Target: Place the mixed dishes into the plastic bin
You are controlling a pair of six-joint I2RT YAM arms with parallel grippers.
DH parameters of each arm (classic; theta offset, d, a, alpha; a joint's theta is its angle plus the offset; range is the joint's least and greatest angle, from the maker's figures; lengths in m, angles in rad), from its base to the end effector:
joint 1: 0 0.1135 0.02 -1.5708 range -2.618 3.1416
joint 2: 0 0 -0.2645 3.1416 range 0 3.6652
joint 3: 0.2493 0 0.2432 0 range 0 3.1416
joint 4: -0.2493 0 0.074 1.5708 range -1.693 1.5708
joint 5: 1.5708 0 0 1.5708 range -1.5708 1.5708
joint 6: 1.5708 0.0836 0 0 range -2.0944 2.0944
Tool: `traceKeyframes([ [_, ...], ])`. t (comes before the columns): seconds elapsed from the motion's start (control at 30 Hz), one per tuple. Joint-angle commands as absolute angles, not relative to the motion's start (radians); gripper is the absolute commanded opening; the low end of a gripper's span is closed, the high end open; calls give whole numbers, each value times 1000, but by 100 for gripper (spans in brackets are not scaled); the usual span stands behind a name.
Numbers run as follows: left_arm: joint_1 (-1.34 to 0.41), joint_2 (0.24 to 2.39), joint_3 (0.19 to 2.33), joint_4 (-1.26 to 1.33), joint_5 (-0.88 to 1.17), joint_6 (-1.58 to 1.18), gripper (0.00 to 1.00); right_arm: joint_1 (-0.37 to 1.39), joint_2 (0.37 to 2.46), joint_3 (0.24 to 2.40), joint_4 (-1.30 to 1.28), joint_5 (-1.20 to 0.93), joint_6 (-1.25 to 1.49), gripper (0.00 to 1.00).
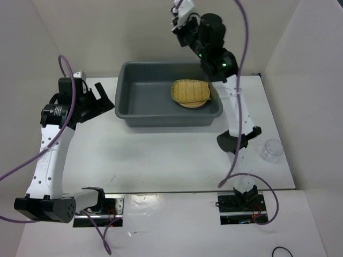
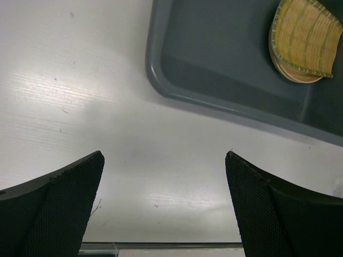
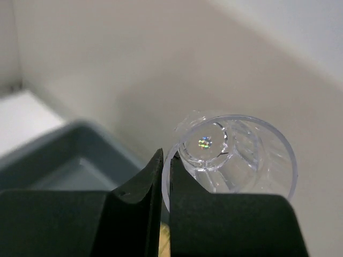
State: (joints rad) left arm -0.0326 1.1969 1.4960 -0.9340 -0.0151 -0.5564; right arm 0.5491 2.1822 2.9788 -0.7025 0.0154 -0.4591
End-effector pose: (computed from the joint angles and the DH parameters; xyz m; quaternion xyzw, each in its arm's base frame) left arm 0.2577 -0.0071 0.3930 -0.2344 0.8612 -0.1245 0.4336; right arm 0.3850 0.2341 0.5554 -0.3201 0.5921 0.0281 0.7390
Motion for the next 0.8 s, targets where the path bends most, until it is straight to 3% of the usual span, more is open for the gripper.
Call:
traceKeyframes([
  [0.0,-15,1152,1456,-908,31,-566,100,543,2381,2890,-841,-145,-453,0],
  [0.03,-15,1140,1442,-908,31,-566,100,554,2414,2899,-819,-170,-433,0],
  [0.1,-15,1118,1433,-908,40,-578,100,554,2529,3130,-842,-213,-359,0],
  [0.2,-15,1094,1405,-908,40,-589,100,575,2577,3017,-743,-225,-348,0],
  [0.3,-15,1085,1359,-917,40,-589,100,598,2710,3132,-775,-171,-379,0],
  [0.67,-15,1074,1252,-919,46,-611,100,650,2864,3129,-785,-146,-439,0],
  [0.7,-15,1074,1252,-919,46,-611,100,650,2864,3129,-785,-132,-449,3],
  [0.77,-15,1092,1243,-910,55,-611,100,661,2864,3129,-785,-81,-449,27],
])
